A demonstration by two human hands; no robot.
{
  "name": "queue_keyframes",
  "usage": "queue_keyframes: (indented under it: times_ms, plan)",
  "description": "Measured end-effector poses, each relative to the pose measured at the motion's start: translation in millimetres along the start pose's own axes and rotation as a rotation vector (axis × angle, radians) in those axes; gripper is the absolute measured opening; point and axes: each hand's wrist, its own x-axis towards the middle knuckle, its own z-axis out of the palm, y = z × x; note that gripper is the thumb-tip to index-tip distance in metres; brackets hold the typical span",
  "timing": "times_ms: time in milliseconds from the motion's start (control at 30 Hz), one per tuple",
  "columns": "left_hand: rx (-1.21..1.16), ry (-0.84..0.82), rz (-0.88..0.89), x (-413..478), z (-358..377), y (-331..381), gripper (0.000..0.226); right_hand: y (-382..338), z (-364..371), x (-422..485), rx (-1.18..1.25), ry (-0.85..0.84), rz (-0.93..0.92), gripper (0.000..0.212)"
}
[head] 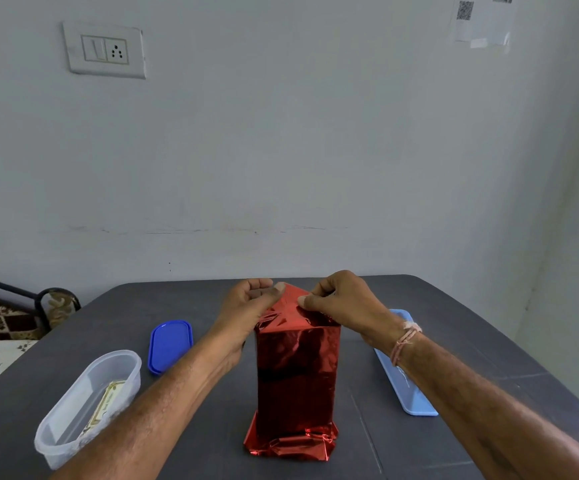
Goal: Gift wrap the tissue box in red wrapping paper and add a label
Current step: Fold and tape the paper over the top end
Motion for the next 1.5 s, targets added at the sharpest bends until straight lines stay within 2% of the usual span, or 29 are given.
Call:
queue_keyframes:
  times_ms: [167, 300, 433, 533, 700, 800, 1033, 1167, 1300, 1500]
  plan:
    - [0.042, -0.125, -0.135, 3.3, -4.3, -7.5, 0.095, 0.7, 4.1, -2.8, 0.049, 0.041, 0.008, 0.021]
    - [0.037, -0.136, -0.142, 8.5, -5.8, -7.8, 0.107, 4.7, 6.1, -5.3, 0.11, 0.061, 0.016, 0.014]
    - [0.042, -0.144, -0.146, 6.6, -5.4, -5.3, 0.091, 8.1, 8.2, -2.3, 0.172, 0.034, 0.068, 0.013]
    - [0.044, -0.155, -0.162, 4.8, -4.3, -2.0, 0.079, 9.2, 9.5, -0.9, 0.273, -0.012, 0.17, 0.028]
    - [0.116, -0.115, -0.185, 8.6, 2.9, 2.8, 0.07, 7.5, 9.8, -3.1, 0.508, -0.055, 0.284, 0.039]
    - [0.136, -0.088, -0.2, 12.1, 4.8, 3.7, 0.072, 9.9, 12.3, -3.4, 0.546, -0.05, 0.327, 0.04]
    - [0.138, -0.051, -0.223, 9.1, 4.8, 6.6, 0.063, 18.5, 11.0, -2.3, 0.58, -0.025, 0.308, 0.03]
    - [0.12, -0.045, -0.215, 3.3, 5.5, 6.6, 0.056, 26.4, -1.5, -10.2, 0.662, -0.076, 0.282, 0.036]
    - [0.116, -0.046, -0.215, -1.2, 8.6, 7.4, 0.043, 36.4, -5.5, -18.7, 0.624, -0.122, 0.26, 0.043]
    - [0.085, -0.005, -0.221, -6.8, 11.9, 8.3, 0.038, 32.9, -0.9, -17.6, 0.609, -0.06, 0.298, 0.031]
